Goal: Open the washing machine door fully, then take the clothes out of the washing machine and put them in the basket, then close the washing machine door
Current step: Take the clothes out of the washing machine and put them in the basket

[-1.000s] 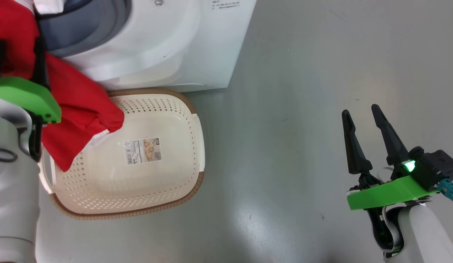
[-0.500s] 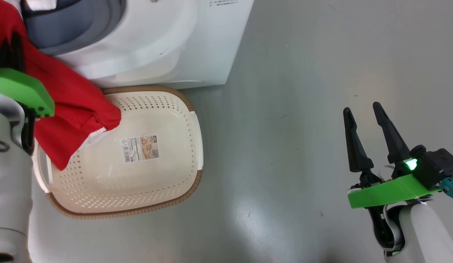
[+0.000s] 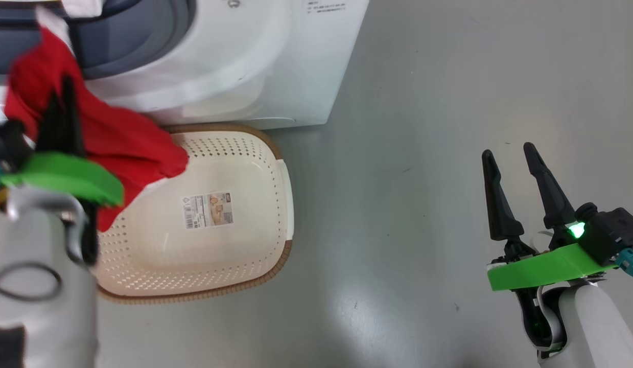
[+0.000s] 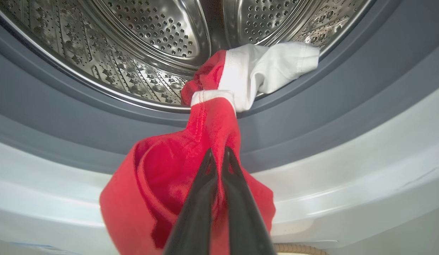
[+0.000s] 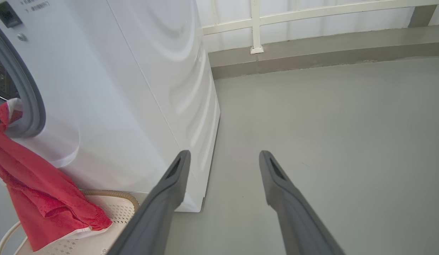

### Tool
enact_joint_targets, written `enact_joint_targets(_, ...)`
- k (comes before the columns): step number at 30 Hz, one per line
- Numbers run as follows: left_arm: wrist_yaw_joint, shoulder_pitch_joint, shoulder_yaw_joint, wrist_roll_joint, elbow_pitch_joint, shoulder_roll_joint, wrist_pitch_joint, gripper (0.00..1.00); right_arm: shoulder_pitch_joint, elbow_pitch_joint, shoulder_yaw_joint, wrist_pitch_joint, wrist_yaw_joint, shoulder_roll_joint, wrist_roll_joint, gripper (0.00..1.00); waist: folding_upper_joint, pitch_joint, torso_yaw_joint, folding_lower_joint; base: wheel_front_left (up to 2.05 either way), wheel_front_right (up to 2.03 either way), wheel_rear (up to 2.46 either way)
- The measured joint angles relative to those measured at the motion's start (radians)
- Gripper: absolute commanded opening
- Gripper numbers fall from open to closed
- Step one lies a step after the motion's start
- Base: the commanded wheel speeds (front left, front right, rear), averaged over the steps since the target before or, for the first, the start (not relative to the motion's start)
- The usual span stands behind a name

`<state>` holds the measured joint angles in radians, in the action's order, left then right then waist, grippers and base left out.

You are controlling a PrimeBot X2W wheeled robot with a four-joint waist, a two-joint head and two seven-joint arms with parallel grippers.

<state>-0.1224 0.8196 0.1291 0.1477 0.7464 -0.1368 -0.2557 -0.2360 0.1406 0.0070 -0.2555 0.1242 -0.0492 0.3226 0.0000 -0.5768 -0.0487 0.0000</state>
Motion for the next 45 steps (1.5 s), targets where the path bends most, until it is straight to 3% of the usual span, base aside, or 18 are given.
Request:
enact_joint_targets(4, -0.001, -0.134, 0.005, 0.012, -0.092, 0.050, 0.000, 0.00, 0.000, 0.000, -0.001, 0.000, 0.000, 0.000, 0.000, 1.00, 0.0000, 0.004, 0.008, 0.0000, 0.00, 0.00, 0.00)
enact_joint_targets(10, -0.002, -0.240, -0.003, 0.037, -0.104, 0.089, 0.000, 0.00, 0.000, -0.001, -0.001, 0.000, 0.000, 0.000, -0.002, 1.00, 0.0000, -0.004, 0.017, 0.0000, 0.00, 0.00, 0.00)
enact_joint_targets(26, -0.003, -0.132, -0.095, 0.039, 0.216, 0.086, 0.000, 0.01, -0.026, -0.009, 0.007, 0.000, 0.000, -0.001, -0.002, 1.00, 0.0000, -0.076, -0.014, 0.0000, 0.00, 0.00, 0.00)
enact_joint_targets(27, -0.003, -0.123, -0.097, 0.039, 0.230, 0.084, 0.000, 0.11, -0.029, -0.009, 0.008, 0.000, 0.000, -0.001, -0.002, 1.00, 0.0000, -0.079, -0.017, 0.0000, 0.00, 0.00, 0.00)
enact_joint_targets(28, -0.003, -0.116, -0.098, 0.039, 0.239, 0.082, 0.000, 0.35, -0.034, -0.009, 0.009, 0.000, 0.000, -0.001, -0.001, 1.00, 0.0000, -0.082, -0.019, 0.0000, 0.00, 0.00, 0.00)
enact_joint_targets(29, -0.003, -0.111, -0.098, 0.039, 0.244, 0.080, 0.000, 0.45, -0.037, -0.010, 0.009, 0.000, 0.000, -0.001, -0.001, 1.00, 0.0000, -0.084, -0.022, 0.0000, 0.00, 0.00, 0.00)
enact_joint_targets(30, -0.003, -0.106, -0.098, 0.039, 0.251, 0.079, 0.000, 0.89, -0.038, -0.009, 0.009, 0.000, 0.000, -0.001, -0.001, 1.00, 0.0000, -0.084, -0.024, 0.0000, 0.00, 0.00, 0.00)
enact_joint_targets(31, -0.003, -0.102, -0.099, 0.039, 0.255, 0.079, 0.000, 0.99, -0.038, -0.009, 0.010, 0.000, 0.000, -0.001, -0.001, 1.00, 0.0000, -0.084, -0.025, 0.0000, 0.00, 0.00, 0.00)
enact_joint_targets(45, -0.003, -0.104, -0.112, 0.053, 0.236, 0.071, 0.000, 1.00, -0.035, 0.003, 0.009, 0.000, 0.000, -0.001, -0.002, 1.00, 0.0000, -0.042, -0.017, 0.0000, 0.00, 0.00, 0.00)
